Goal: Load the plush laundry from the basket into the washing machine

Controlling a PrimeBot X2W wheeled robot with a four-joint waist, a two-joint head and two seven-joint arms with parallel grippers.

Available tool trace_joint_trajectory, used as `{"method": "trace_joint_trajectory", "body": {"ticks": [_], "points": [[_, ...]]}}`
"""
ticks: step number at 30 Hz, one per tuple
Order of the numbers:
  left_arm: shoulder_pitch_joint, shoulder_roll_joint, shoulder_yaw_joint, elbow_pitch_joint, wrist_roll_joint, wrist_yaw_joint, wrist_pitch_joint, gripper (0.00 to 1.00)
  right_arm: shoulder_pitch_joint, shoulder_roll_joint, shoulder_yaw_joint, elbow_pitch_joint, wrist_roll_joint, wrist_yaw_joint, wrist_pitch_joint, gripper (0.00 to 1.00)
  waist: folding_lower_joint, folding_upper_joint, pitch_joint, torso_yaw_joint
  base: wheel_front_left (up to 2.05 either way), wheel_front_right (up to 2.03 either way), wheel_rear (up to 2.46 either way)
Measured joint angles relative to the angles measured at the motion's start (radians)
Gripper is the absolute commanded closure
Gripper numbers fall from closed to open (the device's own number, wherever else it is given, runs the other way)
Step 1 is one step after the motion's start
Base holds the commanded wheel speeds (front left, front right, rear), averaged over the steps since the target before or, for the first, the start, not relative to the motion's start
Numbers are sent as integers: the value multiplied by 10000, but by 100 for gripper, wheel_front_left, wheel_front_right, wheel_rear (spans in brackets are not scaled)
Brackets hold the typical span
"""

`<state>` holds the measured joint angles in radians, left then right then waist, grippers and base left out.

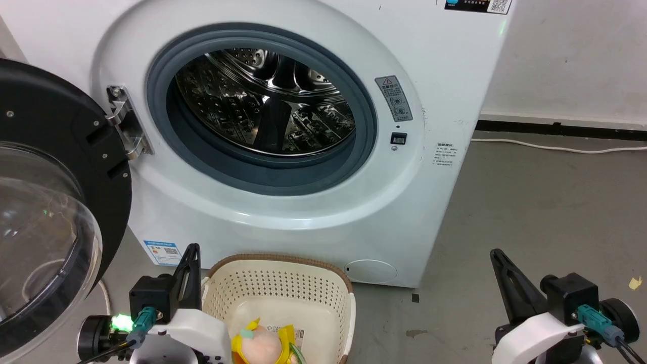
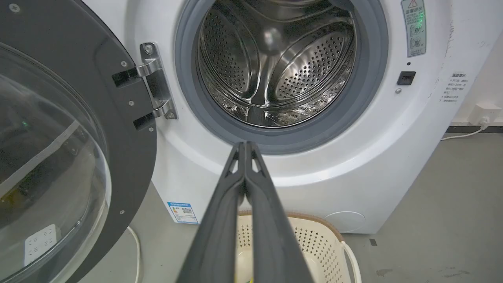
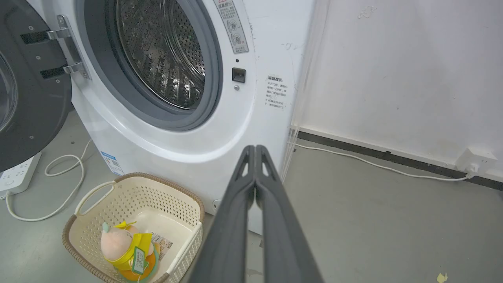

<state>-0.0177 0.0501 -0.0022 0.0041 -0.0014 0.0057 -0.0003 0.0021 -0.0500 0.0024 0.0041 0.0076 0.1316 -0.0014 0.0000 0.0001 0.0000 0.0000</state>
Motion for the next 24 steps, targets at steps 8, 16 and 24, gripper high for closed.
{"method": "trace_joint_trajectory", "body": {"ticks": [8,16,24], "points": [[-4,0,-15,4,-2,4,0,0,0,0,10,4,6,0,-2,0,0,0,1,-1,0,0,0],[-7,0,-163,19,-8,42,-109,0,0,0,-105,6,113,0,-105,0,0,0,82,-21,0,0,0],[-48,6,-313,364,-77,42,-282,0,-12,0,-190,-33,242,0,-274,0,1,0,413,-115,0,0,0]]}}
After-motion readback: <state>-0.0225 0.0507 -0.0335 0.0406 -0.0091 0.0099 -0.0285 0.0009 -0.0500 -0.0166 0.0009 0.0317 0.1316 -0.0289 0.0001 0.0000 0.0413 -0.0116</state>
